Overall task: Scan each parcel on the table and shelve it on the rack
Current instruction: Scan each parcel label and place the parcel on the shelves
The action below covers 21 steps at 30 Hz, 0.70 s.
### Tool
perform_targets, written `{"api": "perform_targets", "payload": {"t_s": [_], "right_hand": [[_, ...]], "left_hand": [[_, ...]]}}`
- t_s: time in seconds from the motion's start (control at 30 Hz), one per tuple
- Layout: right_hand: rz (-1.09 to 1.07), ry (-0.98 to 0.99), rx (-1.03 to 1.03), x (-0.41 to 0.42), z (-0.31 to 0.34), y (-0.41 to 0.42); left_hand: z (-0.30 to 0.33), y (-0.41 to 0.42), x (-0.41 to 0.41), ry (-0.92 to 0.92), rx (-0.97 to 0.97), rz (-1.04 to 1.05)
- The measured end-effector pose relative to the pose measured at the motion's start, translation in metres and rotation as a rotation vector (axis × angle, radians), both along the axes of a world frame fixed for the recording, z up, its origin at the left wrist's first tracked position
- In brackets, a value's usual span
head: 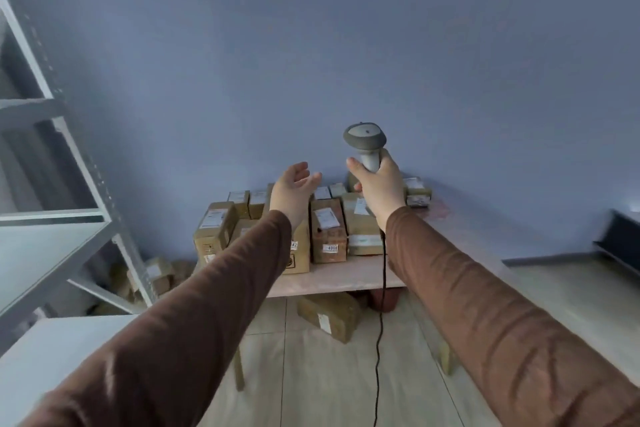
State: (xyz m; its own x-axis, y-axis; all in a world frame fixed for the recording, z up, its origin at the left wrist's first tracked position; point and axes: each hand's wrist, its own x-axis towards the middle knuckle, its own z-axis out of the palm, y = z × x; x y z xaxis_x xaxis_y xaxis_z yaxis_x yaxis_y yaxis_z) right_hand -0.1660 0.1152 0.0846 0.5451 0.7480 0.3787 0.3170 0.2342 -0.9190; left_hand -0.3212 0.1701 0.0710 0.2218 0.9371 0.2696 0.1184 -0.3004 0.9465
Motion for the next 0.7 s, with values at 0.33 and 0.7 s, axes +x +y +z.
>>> {"api": "perform_targets", "payload": {"t_s": [0.33,0.7], "right_hand": [[-0.09,-0.008,-0.112,0.141,-0.068,0.072],[-0.193,0.003,-0.357,0.249,-0.159,0.202]], "left_hand": [[-0.063,0.091,0.126,0.089,-0.114,-0.092],[-0.167,0.25,0.214,0.237,-0.283,-0.129]]}}
